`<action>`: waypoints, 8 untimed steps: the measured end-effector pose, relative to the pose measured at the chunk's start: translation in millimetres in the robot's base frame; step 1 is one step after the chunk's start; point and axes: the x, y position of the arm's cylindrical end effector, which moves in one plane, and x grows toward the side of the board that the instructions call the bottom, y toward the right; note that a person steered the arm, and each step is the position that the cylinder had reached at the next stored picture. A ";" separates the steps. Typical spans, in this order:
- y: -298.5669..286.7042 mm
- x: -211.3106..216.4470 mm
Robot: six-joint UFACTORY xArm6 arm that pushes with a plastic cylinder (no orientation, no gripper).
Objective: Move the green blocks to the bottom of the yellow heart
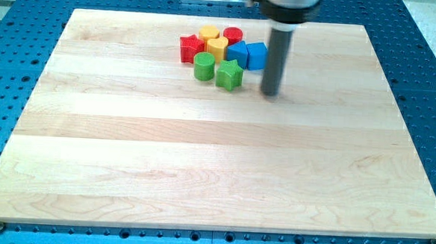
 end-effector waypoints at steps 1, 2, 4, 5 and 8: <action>-1.9 -0.1; -31.1 0.0; -68.4 -12.8; -79.8 -22.0; -68.5 11.7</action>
